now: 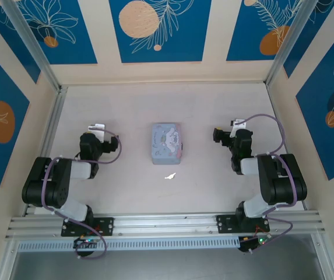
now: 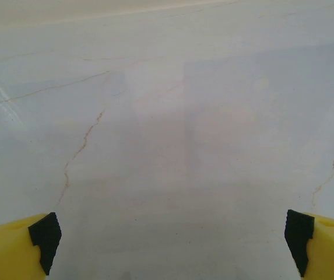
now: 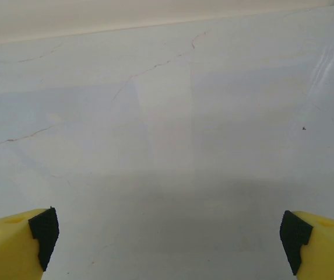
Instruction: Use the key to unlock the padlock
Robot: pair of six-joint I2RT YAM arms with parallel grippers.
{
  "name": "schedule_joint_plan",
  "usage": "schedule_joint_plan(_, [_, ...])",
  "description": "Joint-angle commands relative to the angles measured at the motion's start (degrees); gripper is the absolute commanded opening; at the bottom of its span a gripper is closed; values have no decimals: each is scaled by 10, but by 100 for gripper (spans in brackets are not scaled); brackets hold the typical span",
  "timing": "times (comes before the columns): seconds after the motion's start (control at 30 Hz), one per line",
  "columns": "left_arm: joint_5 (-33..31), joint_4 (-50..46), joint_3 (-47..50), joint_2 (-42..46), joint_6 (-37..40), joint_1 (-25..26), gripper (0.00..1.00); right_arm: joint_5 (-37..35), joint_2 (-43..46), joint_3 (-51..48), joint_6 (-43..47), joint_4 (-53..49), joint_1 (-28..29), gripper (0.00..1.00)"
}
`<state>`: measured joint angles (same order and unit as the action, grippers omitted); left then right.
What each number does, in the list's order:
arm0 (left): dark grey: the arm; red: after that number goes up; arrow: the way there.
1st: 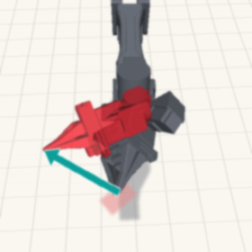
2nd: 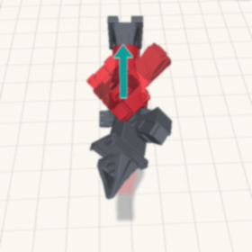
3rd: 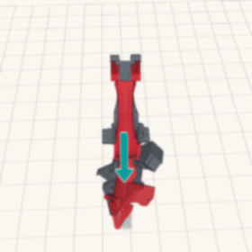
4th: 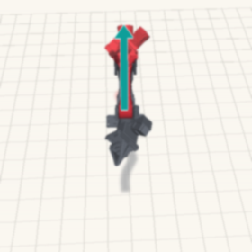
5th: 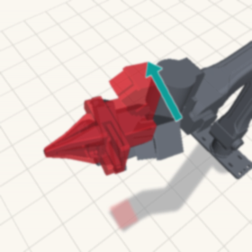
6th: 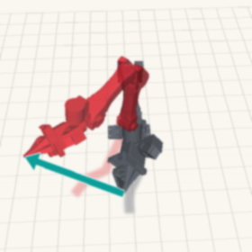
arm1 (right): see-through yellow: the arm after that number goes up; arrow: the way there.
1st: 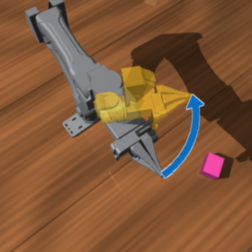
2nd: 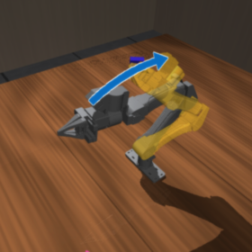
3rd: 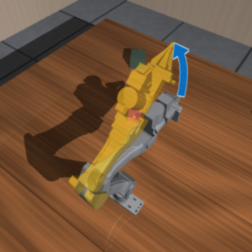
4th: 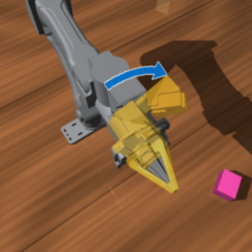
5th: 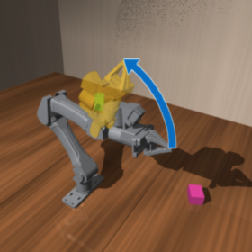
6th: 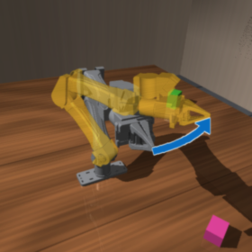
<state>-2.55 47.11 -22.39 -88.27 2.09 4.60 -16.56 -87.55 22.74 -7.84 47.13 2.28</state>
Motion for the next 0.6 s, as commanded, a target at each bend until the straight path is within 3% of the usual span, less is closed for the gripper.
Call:
schedule_joint_plan(0.0, [17,-3,-12,-1,5,-10,100,-12,2,-5,-3,23,-1,99])
schedule_joint_plan(0.57, [21,-7,-14,-2,4,-13,100,-12,2,-5,-3,24,-1,99])
